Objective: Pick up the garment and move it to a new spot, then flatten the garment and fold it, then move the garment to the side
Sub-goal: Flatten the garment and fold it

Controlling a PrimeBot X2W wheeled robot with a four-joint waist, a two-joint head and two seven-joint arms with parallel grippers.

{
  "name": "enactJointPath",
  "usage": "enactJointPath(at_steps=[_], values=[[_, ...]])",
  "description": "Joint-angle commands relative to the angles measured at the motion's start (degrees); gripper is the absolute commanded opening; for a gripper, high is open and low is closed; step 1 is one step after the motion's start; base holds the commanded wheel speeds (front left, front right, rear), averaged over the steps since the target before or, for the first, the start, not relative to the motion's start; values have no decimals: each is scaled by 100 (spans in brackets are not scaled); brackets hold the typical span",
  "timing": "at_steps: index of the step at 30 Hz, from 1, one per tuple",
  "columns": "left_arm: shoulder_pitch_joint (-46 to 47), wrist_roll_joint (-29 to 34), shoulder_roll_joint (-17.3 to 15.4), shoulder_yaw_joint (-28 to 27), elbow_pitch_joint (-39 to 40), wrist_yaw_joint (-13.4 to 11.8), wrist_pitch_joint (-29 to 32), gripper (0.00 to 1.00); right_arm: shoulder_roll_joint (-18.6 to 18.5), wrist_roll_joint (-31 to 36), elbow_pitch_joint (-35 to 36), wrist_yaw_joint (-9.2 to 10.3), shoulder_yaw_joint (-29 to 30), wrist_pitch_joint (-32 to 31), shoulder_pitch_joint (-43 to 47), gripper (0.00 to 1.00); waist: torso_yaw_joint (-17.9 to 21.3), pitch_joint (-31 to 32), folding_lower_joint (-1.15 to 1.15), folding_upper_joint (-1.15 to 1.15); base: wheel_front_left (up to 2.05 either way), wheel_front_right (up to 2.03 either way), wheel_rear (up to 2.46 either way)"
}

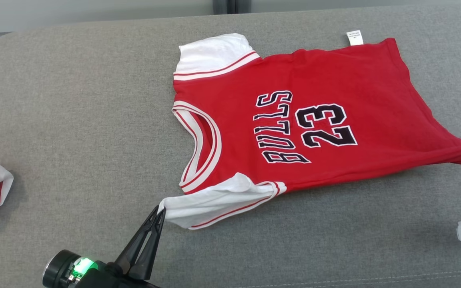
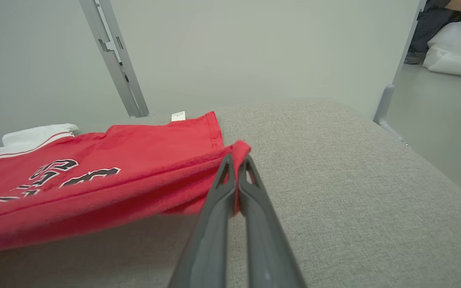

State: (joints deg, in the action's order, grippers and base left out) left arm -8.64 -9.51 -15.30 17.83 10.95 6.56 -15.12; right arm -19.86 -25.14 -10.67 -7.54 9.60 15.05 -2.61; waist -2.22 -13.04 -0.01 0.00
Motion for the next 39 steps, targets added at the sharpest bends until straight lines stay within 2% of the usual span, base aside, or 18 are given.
enactJointPath(at_steps=[1, 16, 22, 25, 27, 28, 29, 30, 31, 35, 39], values=[[84, 75, -2, -22, -14, 4, -2, 0, 8, 14, -3, 8, -22, 17, 21, 0, 24, -34, 1, 0, 0, 0, 0], [2444, 813, 236, 228, -1519, 18, -2, 0, -217, 297, -1168, 8, -703, 16, -1240, 0, 29, -587, 1, 0, 0, 0, 0], [3060, 868, 226, 324, -2025, 40, -3, 0, -243, 368, -1513, 8, -837, 17, -1710, 1, 8, -836, 1, 0, 0, 0, 0], [3280, 848, 237, 365, -2179, 44, -2, 0, -261, 345, -1604, 8, -923, 16, -1873, 16, -8, -941, 1, 0, 0, 0, 0], [3385, 843, 256, 385, -2262, 49, -2, 0, -309, 322, -1673, 8, -967, 17, -1955, 35, -32, -987, 1, 0, 0, 0, 0], [3421, 837, 280, 366, -2316, 10, -2, 5, -325, 317, -1700, 8, -977, 16, -2001, 49, -46, -1001, 1, 0, 0, 0, 0], [3432, 814, 305, 342, -2347, -29, -2, 31, -334, 316, -1719, 8, -982, 16, -2030, 100, -57, -1006, 1, 0, 0, 0, 0], [3431, 789, 335, 327, -2364, -66, -2, 81, -339, 331, -1732, 8, -957, 17, -2055, 100, -69, -1007, 1, 0, 0, 0, 0], [3413, 766, 365, 303, -2342, -94, -2, 100, -334, 350, -1725, 8, -917, 17, -2062, 100, -79, -1002, 1, 0, 0, 0, 0], [2941, 473, 578, 166, -2186, -178, -2, 100, -266, 479, -1607, 8, -750, 16, -1900, 100, -119, -874, 1, 0, 0, 0, 0], [2206, -95, 815, 89, -2207, -102, -2, 100, -102, 492, -1497, 8, -525, 17, -1642, 100, -130, -694, 1, 0, 0, 0, 0]])
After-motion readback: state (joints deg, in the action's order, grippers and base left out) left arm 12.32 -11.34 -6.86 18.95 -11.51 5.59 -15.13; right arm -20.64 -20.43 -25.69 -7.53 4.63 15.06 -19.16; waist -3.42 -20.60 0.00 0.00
